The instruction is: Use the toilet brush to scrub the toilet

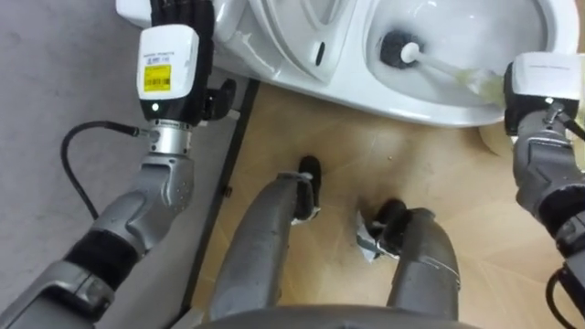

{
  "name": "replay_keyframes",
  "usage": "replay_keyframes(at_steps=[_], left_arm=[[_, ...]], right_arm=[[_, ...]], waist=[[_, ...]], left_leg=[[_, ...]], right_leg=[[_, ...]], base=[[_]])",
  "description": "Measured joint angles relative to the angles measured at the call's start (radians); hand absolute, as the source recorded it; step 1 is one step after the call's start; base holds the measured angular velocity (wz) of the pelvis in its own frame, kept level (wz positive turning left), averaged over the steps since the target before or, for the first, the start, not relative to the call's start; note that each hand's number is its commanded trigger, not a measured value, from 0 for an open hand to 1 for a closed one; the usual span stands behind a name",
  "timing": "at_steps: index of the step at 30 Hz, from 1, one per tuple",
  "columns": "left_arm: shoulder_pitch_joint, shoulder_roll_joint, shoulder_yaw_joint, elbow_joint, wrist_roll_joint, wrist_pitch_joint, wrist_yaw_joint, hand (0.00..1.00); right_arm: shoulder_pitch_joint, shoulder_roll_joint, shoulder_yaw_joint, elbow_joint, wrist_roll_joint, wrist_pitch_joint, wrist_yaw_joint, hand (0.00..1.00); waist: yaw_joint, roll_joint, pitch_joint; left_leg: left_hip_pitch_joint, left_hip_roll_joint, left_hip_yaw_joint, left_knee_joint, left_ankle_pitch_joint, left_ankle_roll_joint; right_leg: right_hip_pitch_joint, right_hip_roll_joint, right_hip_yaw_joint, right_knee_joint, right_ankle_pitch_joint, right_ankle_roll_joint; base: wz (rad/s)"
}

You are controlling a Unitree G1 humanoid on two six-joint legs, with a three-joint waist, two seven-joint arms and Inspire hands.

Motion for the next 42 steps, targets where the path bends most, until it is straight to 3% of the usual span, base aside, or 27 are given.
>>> replay_keyframes(at_steps=[2,3,6,10,14,17,21,24,29,31,37,42], left_arm=[[0.014,0.011,0.014,-0.021,0.003,0.007,0.016,0.00],[0.030,0.011,0.021,-0.041,0.001,0.017,0.018,0.00],[0.048,0.007,0.039,-0.050,0.015,0.042,0.027,0.00],[0.040,-0.010,0.055,-0.035,0.044,0.057,0.008,0.00],[0.029,-0.027,0.061,-0.021,0.078,0.079,-0.031,0.00],[0.023,-0.061,0.059,0.004,0.092,0.084,-0.064,0.00],[0.031,-0.071,0.023,0.010,0.092,0.079,-0.089,0.00],[0.039,-0.070,0.019,-0.001,0.092,0.064,-0.088,0.00],[0.051,-0.069,0.018,0.000,0.092,0.032,-0.076,0.00],[0.057,-0.069,0.016,0.000,0.079,0.027,-0.071,0.00],[0.073,-0.067,0.027,0.002,0.045,-0.006,-0.042,0.00],[0.082,-0.066,0.025,0.008,0.013,-0.030,-0.023,0.00]], right_arm=[[-0.017,0.000,-0.065,-0.010,0.079,-0.024,-0.013,1.00],[-0.027,0.000,-0.099,-0.026,0.131,-0.030,-0.026,1.00],[-0.046,-0.003,-0.155,-0.049,0.177,-0.038,-0.070,1.00],[-0.045,-0.003,-0.182,-0.051,0.119,-0.043,-0.075,1.00],[-0.040,0.010,-0.178,-0.051,0.016,-0.038,-0.076,1.00],[-0.008,0.034,-0.153,-0.049,-0.090,-0.021,-0.071,1.00],[0.024,0.034,-0.025,-0.044,-0.228,0.043,0.001,1.00],[0.029,0.032,-0.004,-0.044,-0.264,0.077,0.037,1.00],[0.029,0.025,-0.001,-0.051,-0.326,0.086,0.081,1.00],[0.044,0.032,0.000,-0.086,-0.335,0.109,0.106,1.00],[0.102,0.039,-0.001,-0.217,-0.405,0.161,0.146,1.00],[0.117,0.038,-0.001,-0.254,-0.411,0.181,0.168,1.00]], waist=[[-0.024,-0.018,-0.0013],[-0.055,-0.020,-0.0020],[-0.099,-0.032,-0.0023],[-0.108,-0.035,-0.0031],[-0.092,-0.030,-0.0040],[-0.073,-0.007,-0.0035],[-0.009,0.021,-0.0048],[0.010,0.029,-0.0073],[0.022,0.042,-0.0104],[0.020,0.044,-0.0114],[0.012,0.048,-0.0136],[0.012,0.053,-0.0175]], left_leg=[[-0.013,-0.010,0.002,0.002,0.001,0.000],[-0.013,-0.017,0.002,0.003,0.003,0.003],[-0.011,-0.032,0.003,0.010,0.006,0.009],[-0.009,-0.037,0.003,0.014,0.011,0.017],[-0.005,-0.029,0.003,0.028,0.009,0.019],[0.019,-0.029,-0.008,0.019,0.006,0.019],[0.042,-0.027,-0.005,-0.004,0.004,0.017],[0.036,-0.027,-0.008,-0.009,0.006,0.013],[0.033,-0.017,-0.030,0.000,-0.001,0.003],[0.037,-0.012,-0.041,0.002,-0.006,-0.003],[0.034,0.008,-0.033,0.004,-0.014,-0.004],[0.037,0.018,-0.035,-0.005,-0.014,-0.008]], right_leg=[[-0.022,-0.014,0.003,0.018,-0.003,-0.003],[-0.023,-0.019,0.007,0.025,-0.007,0.004],[-0.022,-0.033,0.015,0.042,-0.016,0.015],[-0.020,-0.037,0.016,0.047,-0.011,0.021],[-0.015,-0.026,0.020,0.052,-0.008,0.019],[0.020,-0.026,-0.002,0.043,-0.008,0.017],[0.035,-0.029,-0.007,0.027,-0.004,0.011],[0.033,-0.024,-0.011,0.016,-0.002,0.008],[0.059,-0.005,-0.037,-0.009,-0.004,0.007],[0.074,0.006,-0.044,-0.020,-0.006,0.006],[0.079,0.023,-0.052,-0.034,-0.009,0.003],[0.089,0.031,-0.063,-0.055,-0.004,-0.004]], base=[[0.06],[0.15],[0.14],[0.00],[-0.05],[0.04],[-0.07],[0.03],[0.07],[0.04],[-0.03],[-0.01]])
